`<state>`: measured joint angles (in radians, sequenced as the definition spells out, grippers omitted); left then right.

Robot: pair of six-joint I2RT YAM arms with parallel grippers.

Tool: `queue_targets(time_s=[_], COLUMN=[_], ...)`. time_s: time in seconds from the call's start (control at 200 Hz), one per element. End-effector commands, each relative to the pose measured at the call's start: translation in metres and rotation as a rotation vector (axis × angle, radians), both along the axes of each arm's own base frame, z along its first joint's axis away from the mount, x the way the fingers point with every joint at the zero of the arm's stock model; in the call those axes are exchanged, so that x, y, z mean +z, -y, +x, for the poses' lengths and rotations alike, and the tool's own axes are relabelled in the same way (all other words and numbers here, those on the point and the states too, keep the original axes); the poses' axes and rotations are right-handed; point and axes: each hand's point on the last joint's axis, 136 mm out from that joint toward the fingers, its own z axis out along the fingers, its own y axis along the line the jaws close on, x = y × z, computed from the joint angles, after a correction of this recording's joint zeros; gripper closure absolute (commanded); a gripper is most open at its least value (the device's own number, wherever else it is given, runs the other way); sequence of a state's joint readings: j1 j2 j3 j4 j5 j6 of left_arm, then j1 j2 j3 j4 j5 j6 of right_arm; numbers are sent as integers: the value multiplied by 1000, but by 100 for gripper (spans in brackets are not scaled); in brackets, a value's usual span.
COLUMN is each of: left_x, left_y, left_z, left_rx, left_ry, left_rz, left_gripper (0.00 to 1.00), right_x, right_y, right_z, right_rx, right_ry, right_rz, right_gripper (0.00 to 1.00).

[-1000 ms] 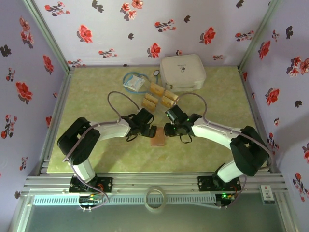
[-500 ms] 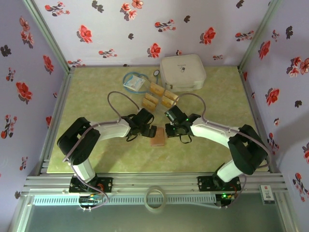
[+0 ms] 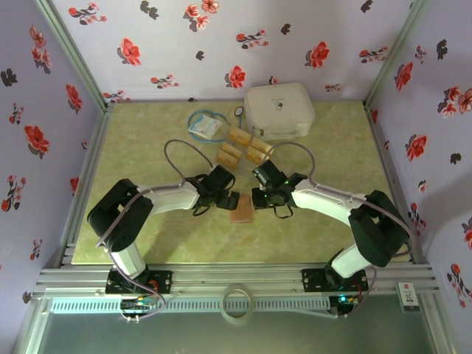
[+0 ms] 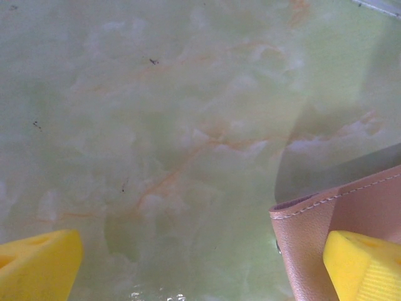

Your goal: Put the credit cards into the card holder

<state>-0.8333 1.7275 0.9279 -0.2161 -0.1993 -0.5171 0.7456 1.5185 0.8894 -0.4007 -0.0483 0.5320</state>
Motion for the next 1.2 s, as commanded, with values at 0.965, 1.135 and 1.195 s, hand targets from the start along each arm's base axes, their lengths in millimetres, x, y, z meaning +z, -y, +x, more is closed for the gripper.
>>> queue_targets(time_s=[0.965,1.135,1.195], left_x=[-20,-21,-22], left_y=[-16,-17,-17], left_z=[-19,-20,-20], left_rx=[-12,-5,-2], left_ry=[-55,-56,-56], left_rz=[77,71,68], left_gripper=[0,0,0], right_x=[21,16,12], right_y=[-31,-45,-49], right_z=[0,3,3], right_rx=[-2,-16,-22], right_ry=[-11,-46,-57], right_rz=[221,288,305], right_gripper=[100,100,100])
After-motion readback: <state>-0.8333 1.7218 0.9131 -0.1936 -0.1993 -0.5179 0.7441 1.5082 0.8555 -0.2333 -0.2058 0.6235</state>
